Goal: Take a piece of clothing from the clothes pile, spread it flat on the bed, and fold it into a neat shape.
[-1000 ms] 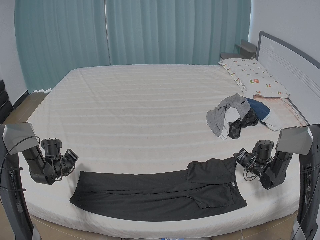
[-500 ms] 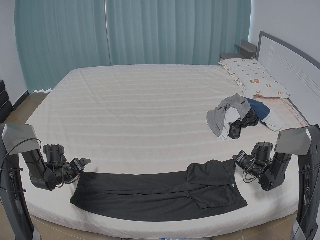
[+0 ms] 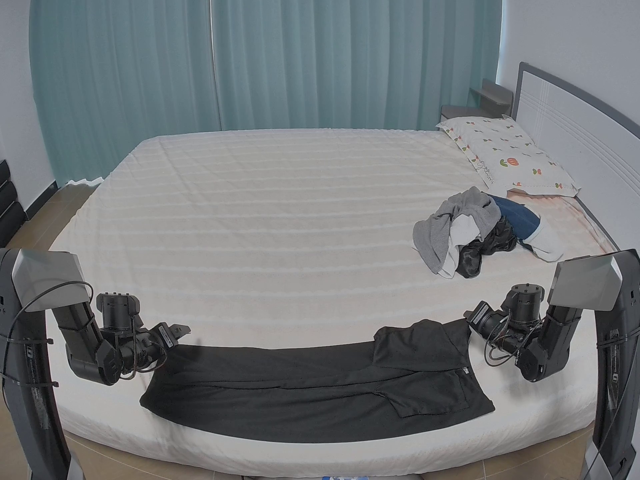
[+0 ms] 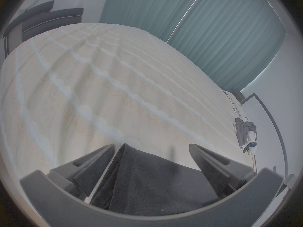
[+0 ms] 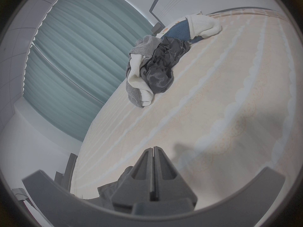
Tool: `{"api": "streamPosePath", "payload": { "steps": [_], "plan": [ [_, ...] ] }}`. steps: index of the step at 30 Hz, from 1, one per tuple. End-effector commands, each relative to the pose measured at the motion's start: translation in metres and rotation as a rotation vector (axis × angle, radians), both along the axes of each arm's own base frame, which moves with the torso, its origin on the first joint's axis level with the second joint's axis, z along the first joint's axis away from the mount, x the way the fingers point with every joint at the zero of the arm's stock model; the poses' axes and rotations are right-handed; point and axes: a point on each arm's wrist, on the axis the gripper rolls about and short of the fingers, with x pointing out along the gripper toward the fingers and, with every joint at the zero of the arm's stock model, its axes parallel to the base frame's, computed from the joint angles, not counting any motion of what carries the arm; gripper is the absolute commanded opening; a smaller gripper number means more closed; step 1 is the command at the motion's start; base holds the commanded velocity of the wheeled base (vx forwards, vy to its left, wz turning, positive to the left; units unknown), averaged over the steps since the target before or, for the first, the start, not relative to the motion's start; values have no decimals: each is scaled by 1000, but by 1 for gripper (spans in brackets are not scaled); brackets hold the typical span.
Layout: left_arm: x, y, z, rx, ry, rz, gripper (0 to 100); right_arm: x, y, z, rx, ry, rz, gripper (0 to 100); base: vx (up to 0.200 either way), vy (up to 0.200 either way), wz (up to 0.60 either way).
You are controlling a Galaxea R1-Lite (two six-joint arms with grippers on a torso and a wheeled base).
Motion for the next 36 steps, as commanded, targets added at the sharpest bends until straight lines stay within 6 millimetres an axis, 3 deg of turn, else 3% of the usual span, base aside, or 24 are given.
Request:
{"api": "streamPosePath", "payload": {
  "steps": [1,9,13,21,33,34,36],
  "plan": [
    [1,1,-3,0,6,8,0,0,1,-1,0,2,3,0,0,0,0],
    [3,13,1,-3,-16,68,0,1,0,3,3,-10,-4,0,0,0,0],
    [13,18,8,-93,-51,154,0,4,-2,6,-2,-40,-25,0,0,0,0],
    [22,22,8,-88,-78,190,0,6,-5,8,-3,-73,-33,0,0,0,0],
    [29,20,2,-86,-77,185,0,9,-4,-6,-9,-44,-25,0,0,0,0],
    [30,20,1,-86,-77,183,100,9,-4,-7,-10,-43,-23,0,0,0,0],
    [30,20,1,-85,-74,184,100,9,-2,-9,-7,-44,-14,0,0,0,0]
  ]
}}
